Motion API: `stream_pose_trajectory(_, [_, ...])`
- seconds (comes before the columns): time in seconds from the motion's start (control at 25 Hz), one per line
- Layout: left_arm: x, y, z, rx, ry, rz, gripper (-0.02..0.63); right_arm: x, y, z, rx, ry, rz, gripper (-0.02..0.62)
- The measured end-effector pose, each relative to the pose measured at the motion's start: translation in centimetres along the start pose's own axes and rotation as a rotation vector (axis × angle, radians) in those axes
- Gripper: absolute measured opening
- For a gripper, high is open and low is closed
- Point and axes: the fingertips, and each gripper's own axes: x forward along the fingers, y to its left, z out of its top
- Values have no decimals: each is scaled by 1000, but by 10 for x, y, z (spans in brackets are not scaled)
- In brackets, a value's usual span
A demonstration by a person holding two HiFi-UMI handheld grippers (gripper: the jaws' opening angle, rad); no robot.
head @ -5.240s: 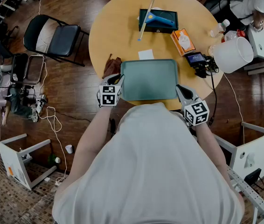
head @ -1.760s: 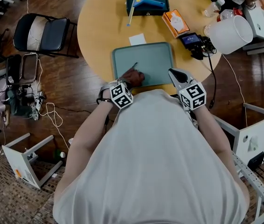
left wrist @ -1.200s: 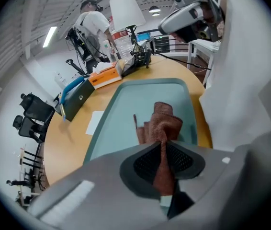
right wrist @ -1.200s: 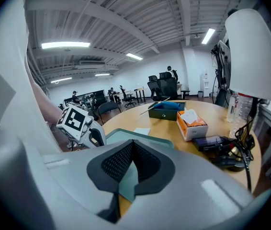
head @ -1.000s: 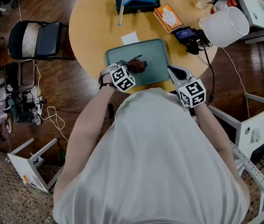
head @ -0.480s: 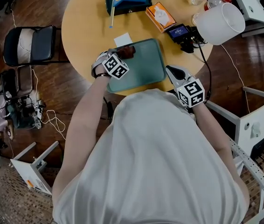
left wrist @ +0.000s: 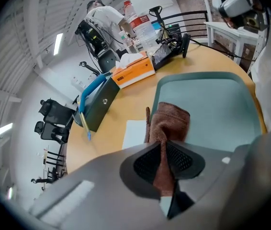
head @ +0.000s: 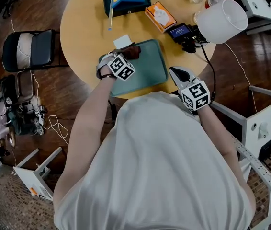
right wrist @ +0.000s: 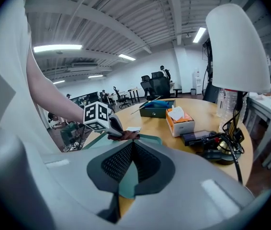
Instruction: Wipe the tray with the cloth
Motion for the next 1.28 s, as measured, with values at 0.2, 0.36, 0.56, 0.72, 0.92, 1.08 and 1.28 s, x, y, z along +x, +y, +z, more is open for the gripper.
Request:
stream_pose_trajectory(0.2, [5, -9, 20, -15, 6, -12, 360, -5, -4, -3, 13, -3, -14, 2])
stream_pose_trajectory(0.36, [-7, -26, 21, -12, -10, -45, 360, -4, -4, -4, 13, -4, -4, 2])
stream_pose_trajectory(0.56, [-28, -52, 16, 1, -39, -84, 360, 3, -2, -3, -1, 2, 15, 3])
stream_pose_trajectory(0.72, [-42, -84, 14, 13, -61, -162, 360, 8, 2, 1, -13, 5, 26, 3])
stream_pose_trajectory(0.92, [-59, -119, 14, 14, -81, -251, 360, 10, 6, 2, -19, 10, 32, 2])
stream_pose_trajectory(1.08, [-69, -149, 10, 53, -89, -337, 360, 10, 6, 0, -17, 15, 31, 2])
stream_pose_trajectory(1.28, [-76, -169, 4, 61, -80, -407, 360, 11, 6, -2, -17, 18, 31, 3])
